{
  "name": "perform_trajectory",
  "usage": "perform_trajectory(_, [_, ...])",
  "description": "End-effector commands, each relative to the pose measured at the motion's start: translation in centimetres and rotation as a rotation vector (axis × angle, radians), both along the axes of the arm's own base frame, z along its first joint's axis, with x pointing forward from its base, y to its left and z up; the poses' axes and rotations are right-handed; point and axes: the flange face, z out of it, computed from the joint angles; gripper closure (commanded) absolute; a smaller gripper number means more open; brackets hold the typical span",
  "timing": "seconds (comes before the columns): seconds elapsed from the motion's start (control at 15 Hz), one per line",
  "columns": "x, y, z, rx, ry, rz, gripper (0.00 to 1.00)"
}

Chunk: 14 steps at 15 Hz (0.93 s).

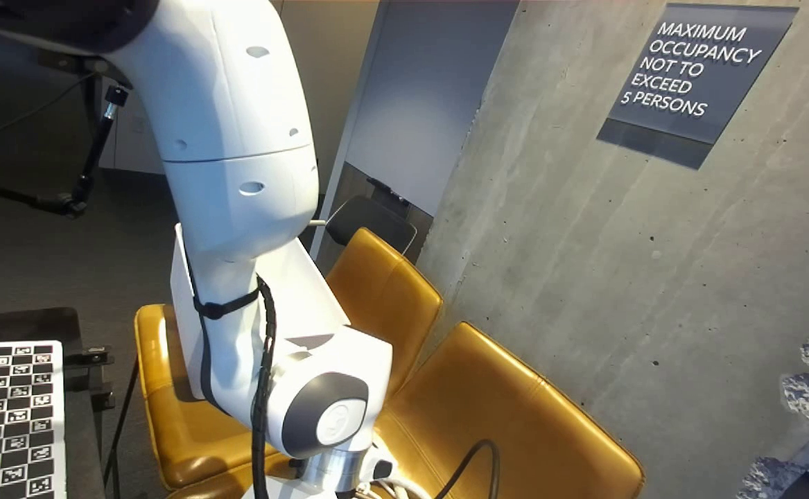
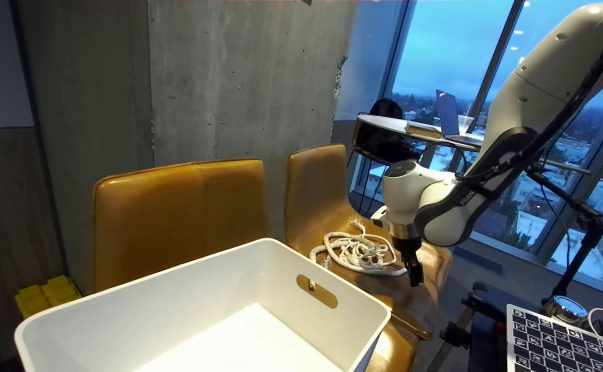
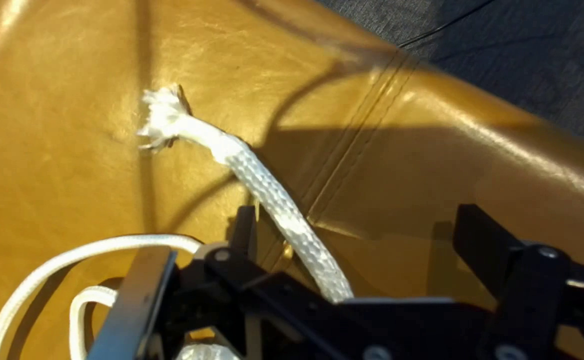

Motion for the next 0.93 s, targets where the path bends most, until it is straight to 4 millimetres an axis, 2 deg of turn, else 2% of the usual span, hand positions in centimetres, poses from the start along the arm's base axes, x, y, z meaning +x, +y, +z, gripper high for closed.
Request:
perform_trajectory(0.0, [1.7, -0.3, -1.9, 0.020, 0.005, 0.016, 0.00])
perform_trajectory(0.27, [2.0, -0.3, -3.2, 0.033, 0.050, 0.015, 0.02])
perform_trajectory(0.33, [1.9, -0.3, -3.4, 0.035, 0.062, 0.010, 0.18])
perform_trajectory(0.4, [1.8, -0.4, -3.6, 0.037, 0.072, 0.007, 0.27])
perform_trajectory(0.53, [1.6, -0.8, -3.8, 0.039, 0.089, 0.001, 0.38])
perform_trajectory(0.87, [0.9, -3.1, -3.2, 0.025, 0.094, -0.018, 0.76])
